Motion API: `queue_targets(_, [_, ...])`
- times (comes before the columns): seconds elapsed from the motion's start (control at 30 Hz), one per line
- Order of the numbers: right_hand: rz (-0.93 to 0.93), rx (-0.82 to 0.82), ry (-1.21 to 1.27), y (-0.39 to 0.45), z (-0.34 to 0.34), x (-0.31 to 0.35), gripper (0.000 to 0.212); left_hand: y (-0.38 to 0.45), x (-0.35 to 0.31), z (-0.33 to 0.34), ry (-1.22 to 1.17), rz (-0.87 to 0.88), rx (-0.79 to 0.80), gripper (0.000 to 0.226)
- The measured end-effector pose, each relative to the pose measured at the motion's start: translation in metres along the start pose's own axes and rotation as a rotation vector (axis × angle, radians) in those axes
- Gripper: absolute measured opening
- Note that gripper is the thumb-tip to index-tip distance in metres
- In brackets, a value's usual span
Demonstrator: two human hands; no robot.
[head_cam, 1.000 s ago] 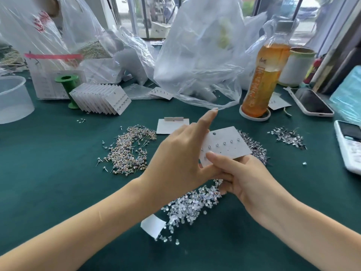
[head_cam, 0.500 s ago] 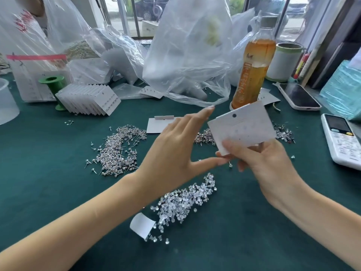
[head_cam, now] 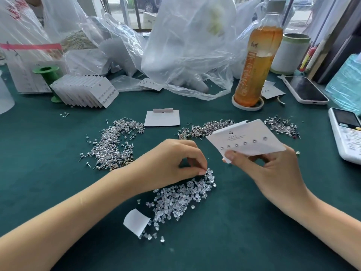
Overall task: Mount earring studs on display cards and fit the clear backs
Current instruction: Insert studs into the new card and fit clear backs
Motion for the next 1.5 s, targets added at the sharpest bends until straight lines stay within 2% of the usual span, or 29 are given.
queue_targets(0.4, [-0.029, 0.010, 0.007, -0.001, 0.001, -0.002, 0.040, -0.005, -0.006, 0.001, 0.148, 0.101, -0.017, 0.005])
queue_targets(0.5, [-0.063, -0.002, 0.017, -0.003, 0.000, -0.001, 0.040, -0.005, -0.005, 0.001, 0.090, 0.079, -0.044, 0.004])
queue_targets(0.6, [-0.191, 0.010, -0.029, -0.006, -0.001, 0.006, 0.031, -0.003, 0.003, -0.006, -0.127, -0.043, -0.103, 0.008])
queue_targets(0.73, [-0.463, 0.098, -0.112, -0.008, 0.005, 0.018, 0.008, 0.000, 0.012, -0.011, -0.510, -0.169, -0.049, 0.017])
queue_targets(0.87, [-0.753, 0.293, -0.301, -0.015, 0.011, 0.030, 0.006, 0.002, 0.012, -0.008, -0.663, -0.243, 0.003, 0.010])
queue_targets(0.97, [-0.949, 0.376, -0.517, -0.023, 0.016, 0.039, 0.008, 0.001, 0.010, -0.004, -0.762, -0.277, 0.067, 0.011])
queue_targets(1.13, [-1.100, 0.402, -0.677, -0.027, 0.023, 0.042, 0.016, -0.003, 0.003, 0.001, -0.775, -0.291, 0.172, 0.008])
queue_targets(1.5, [-1.131, 0.433, -0.711, -0.030, 0.028, 0.039, 0.019, -0.008, -0.004, 0.004, -0.610, -0.290, 0.204, 0.013])
Point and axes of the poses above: each hand's wrist, its own y-axis towards the middle knuckle, its own z-axis out of the palm, x = y × z, the point moved 6 cm from there along y, towards the middle knuckle, and after that the axes turned 14 degrees about -z, right-handed, at the moved point
